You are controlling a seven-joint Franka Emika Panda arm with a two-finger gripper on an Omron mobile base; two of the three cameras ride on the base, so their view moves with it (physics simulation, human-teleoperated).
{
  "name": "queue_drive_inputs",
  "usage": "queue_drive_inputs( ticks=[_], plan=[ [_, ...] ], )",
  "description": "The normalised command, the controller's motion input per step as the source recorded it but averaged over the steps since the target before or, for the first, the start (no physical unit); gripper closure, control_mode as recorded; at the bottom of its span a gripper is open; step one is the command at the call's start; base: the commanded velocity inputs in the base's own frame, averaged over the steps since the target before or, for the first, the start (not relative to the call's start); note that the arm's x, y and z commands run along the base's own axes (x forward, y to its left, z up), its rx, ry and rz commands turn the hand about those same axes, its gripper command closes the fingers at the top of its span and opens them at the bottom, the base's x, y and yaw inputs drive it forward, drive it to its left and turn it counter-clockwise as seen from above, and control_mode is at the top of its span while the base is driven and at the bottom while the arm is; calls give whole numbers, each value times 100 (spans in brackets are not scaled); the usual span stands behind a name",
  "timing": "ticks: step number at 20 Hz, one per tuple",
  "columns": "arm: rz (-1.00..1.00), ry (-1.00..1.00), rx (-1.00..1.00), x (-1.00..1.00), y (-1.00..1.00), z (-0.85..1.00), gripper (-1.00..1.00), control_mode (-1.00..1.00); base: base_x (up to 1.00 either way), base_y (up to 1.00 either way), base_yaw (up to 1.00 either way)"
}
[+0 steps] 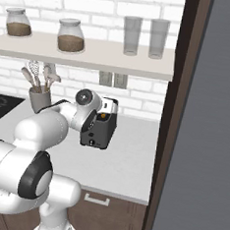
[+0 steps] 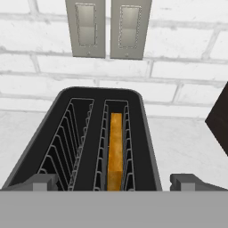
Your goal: Start the toaster. Once the lever pops up, take the bread to the plate on the dining counter.
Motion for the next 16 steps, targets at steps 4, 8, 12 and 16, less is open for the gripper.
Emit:
queue_drive_inputs(
  ticks=[4,8,12,16],
  plan=[
    [0,0,0,0,0,0,-100,-100,0,0,0],
    [0,0,0,0,0,0,-100,-100,0,0,0],
    [0,0,0,0,0,0,-100,-100,0,0,0],
    [0,0,0,0,0,0,-100,-100,0,0,0]
  ],
)
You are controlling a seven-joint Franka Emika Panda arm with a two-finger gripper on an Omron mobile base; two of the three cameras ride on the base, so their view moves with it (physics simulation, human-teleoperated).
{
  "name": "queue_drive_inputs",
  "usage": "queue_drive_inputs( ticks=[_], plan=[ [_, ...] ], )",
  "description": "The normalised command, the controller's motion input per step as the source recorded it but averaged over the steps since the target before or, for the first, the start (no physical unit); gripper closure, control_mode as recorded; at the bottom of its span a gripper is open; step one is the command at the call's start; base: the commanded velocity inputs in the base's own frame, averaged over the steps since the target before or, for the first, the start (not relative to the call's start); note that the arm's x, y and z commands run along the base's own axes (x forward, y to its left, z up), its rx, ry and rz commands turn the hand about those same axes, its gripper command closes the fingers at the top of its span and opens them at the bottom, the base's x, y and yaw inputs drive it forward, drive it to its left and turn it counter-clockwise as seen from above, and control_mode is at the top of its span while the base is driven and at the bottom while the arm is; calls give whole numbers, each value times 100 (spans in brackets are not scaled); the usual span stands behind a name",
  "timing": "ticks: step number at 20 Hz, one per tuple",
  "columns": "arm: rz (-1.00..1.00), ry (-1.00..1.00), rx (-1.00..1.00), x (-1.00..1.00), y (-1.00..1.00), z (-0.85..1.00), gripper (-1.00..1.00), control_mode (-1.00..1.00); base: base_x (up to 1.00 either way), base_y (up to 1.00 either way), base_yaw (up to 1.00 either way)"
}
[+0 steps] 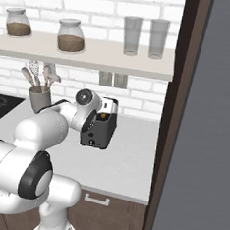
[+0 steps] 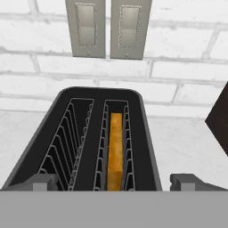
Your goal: Start the toaster. Once the lever pops up, take the bread to the plate on the dining counter.
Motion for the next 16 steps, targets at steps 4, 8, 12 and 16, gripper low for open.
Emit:
queue_drive_inputs(
  ticks=[4,8,12,16],
  plan=[
    [0,0,0,0,0,0,-100,-100,0,0,0],
    [0,0,0,0,0,0,-100,-100,0,0,0],
    [0,0,0,0,0,0,-100,-100,0,0,0],
    [0,0,0,0,0,0,-100,-100,0,0,0]
  ],
)
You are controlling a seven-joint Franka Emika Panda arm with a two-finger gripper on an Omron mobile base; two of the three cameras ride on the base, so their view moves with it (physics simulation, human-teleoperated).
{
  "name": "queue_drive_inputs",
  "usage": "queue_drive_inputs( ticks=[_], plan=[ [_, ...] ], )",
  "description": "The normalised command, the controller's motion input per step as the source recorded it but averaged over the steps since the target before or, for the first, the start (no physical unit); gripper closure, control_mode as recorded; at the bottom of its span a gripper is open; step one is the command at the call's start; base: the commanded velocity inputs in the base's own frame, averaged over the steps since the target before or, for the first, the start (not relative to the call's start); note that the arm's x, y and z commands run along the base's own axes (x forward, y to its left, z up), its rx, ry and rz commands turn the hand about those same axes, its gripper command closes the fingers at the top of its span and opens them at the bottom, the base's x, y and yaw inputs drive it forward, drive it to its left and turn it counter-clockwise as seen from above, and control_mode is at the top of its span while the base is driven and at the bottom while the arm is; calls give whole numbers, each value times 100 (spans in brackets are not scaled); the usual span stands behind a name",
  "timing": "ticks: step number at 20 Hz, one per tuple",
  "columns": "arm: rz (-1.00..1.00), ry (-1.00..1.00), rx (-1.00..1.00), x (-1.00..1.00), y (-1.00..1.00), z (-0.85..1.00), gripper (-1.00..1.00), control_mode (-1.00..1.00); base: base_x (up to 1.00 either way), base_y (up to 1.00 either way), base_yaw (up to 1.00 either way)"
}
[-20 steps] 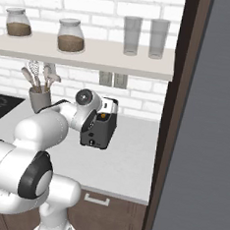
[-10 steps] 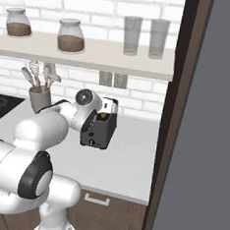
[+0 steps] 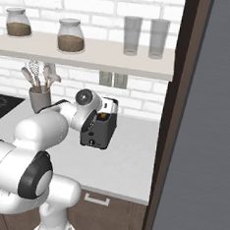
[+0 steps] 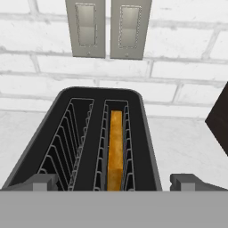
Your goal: Start the toaster. Once the lever pops up, take the bread to the plate on the dining counter.
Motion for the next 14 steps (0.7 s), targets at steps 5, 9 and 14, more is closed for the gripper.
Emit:
queue_drive_inputs(
  ticks=[5,9,14],
  plan=[
    [0,0,0,0,0,0,-100,-100,0,0,0],
    [0,0,0,0,0,0,-100,-100,0,0,0],
    [0,0,0,0,0,0,-100,-100,0,0,0]
  ],
)
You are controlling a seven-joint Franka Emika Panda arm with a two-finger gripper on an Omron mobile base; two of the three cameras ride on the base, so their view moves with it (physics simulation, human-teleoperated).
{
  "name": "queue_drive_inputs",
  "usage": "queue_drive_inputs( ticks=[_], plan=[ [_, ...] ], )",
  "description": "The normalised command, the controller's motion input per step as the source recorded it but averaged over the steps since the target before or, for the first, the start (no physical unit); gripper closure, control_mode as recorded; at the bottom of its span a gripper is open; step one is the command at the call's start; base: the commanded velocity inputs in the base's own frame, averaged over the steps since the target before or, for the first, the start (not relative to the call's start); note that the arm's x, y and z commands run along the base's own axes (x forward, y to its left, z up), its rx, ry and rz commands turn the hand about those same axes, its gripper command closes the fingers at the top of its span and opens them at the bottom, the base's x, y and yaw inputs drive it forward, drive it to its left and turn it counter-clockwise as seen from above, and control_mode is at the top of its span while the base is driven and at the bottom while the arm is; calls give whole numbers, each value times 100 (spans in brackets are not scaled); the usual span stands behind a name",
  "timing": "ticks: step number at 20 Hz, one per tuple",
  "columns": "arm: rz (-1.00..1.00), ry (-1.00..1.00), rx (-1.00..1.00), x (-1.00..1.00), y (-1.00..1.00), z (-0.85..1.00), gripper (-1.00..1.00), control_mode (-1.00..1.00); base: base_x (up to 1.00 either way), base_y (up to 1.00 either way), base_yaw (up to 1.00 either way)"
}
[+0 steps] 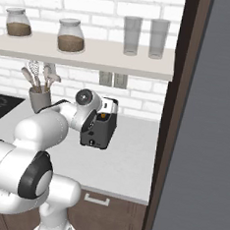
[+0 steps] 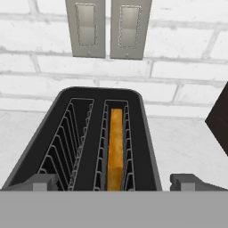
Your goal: Start the toaster. Once the lever pops up, take the bread to the plate on the dining counter.
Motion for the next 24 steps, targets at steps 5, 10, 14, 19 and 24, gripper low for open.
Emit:
queue_drive_inputs(
  ticks=[5,10,14,19,24],
  plan=[
    [0,0,0,0,0,0,-100,-100,0,0,0],
    [0,0,0,0,0,0,-100,-100,0,0,0],
    [0,0,0,0,0,0,-100,-100,0,0,0],
    [0,0,0,0,0,0,-100,-100,0,0,0],
    [0,0,0,0,0,0,-100,-100,0,0,0]
  ],
)
